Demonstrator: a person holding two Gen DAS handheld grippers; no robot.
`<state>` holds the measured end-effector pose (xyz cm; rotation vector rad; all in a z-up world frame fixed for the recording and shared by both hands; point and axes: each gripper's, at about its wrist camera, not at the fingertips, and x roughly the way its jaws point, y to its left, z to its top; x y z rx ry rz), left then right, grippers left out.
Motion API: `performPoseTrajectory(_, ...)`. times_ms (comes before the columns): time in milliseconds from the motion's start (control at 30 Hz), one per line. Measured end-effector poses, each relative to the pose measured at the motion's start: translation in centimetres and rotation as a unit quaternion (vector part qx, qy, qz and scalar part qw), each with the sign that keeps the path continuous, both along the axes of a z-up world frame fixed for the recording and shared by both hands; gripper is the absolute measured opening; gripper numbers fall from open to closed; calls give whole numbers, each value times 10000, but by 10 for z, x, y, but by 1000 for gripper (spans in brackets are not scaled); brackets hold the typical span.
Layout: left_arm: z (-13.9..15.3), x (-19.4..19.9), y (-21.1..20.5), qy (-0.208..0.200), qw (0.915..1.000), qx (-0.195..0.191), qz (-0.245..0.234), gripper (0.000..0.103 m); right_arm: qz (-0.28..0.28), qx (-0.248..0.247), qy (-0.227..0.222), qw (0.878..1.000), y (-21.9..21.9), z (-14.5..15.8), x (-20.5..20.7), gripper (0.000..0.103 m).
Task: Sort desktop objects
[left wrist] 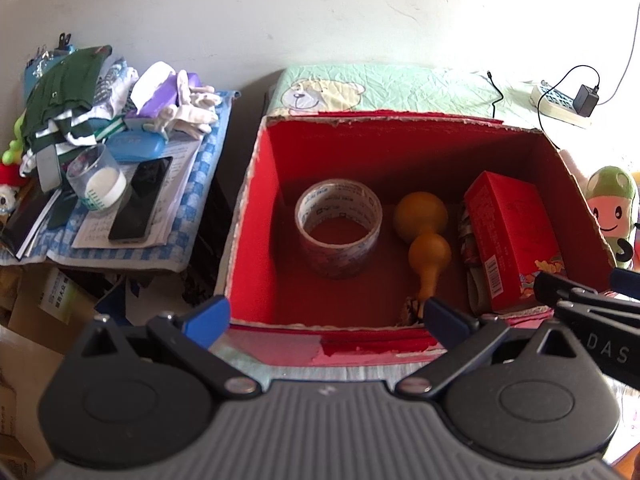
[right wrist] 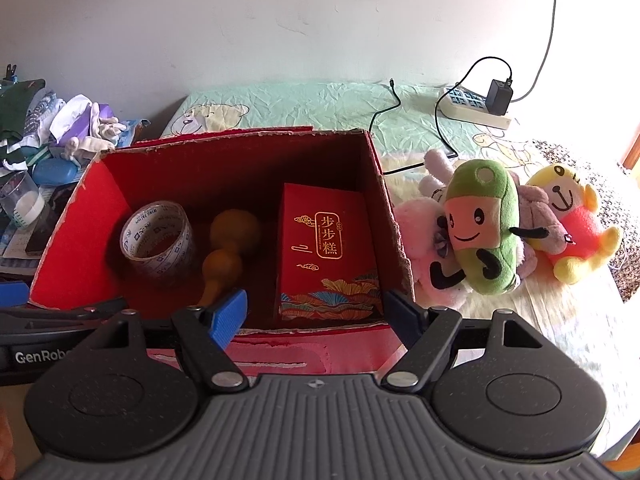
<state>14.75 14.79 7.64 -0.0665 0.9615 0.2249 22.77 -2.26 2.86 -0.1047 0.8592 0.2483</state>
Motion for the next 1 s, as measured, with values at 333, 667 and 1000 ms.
performPoseTrajectory(333, 1, -10, 2, 19, 9999, -8, 143, 103, 108, 35, -16, 9999, 1, 0, -5, 78)
performPoseTrajectory(667, 3, -10, 4, 125, 9996, 0, 254, 103, 208, 24, -55, 9998, 5, 4, -5, 78)
performPoseTrajectory(1000, 7, 8, 5, 533, 9984, -82, 195, 103, 164, 29, 15, 9999, 2, 9, -2, 78)
